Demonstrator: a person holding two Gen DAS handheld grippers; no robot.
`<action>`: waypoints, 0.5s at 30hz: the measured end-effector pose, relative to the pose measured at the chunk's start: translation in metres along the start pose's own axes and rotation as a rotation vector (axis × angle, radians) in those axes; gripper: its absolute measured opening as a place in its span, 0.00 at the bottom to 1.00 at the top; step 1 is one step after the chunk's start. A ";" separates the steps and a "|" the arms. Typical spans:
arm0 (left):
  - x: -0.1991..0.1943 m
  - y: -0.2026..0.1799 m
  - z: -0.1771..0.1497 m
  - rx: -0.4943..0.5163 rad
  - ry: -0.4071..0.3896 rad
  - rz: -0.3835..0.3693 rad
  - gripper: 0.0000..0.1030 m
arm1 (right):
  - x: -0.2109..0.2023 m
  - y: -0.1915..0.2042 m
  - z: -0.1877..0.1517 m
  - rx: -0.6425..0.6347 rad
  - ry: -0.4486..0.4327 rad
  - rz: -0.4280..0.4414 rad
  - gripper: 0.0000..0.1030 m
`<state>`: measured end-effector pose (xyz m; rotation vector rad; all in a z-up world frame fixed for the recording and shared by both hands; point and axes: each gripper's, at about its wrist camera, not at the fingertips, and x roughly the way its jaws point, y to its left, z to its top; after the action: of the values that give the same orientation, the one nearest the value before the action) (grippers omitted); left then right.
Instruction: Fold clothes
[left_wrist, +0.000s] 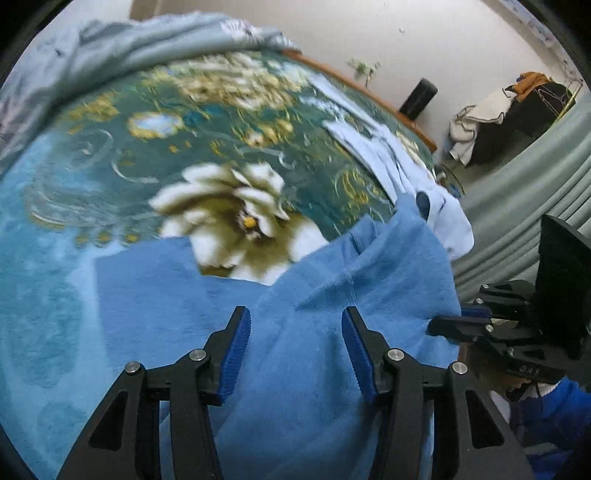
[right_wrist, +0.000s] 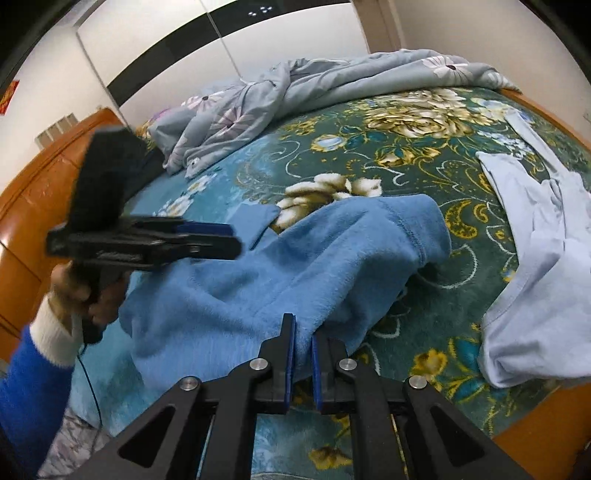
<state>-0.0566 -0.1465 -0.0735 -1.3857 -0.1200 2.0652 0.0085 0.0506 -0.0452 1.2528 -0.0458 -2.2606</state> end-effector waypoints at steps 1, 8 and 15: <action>0.004 0.001 0.000 -0.005 0.011 -0.011 0.51 | 0.000 -0.001 -0.001 0.000 0.001 0.000 0.08; -0.008 0.005 -0.011 -0.038 -0.035 -0.029 0.51 | -0.009 -0.012 -0.008 -0.048 -0.015 -0.079 0.08; -0.016 0.008 -0.008 -0.033 -0.043 0.002 0.52 | -0.032 -0.037 -0.026 -0.104 -0.015 -0.205 0.07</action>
<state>-0.0495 -0.1632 -0.0677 -1.3612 -0.1712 2.1044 0.0259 0.1031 -0.0461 1.2350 0.2009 -2.4116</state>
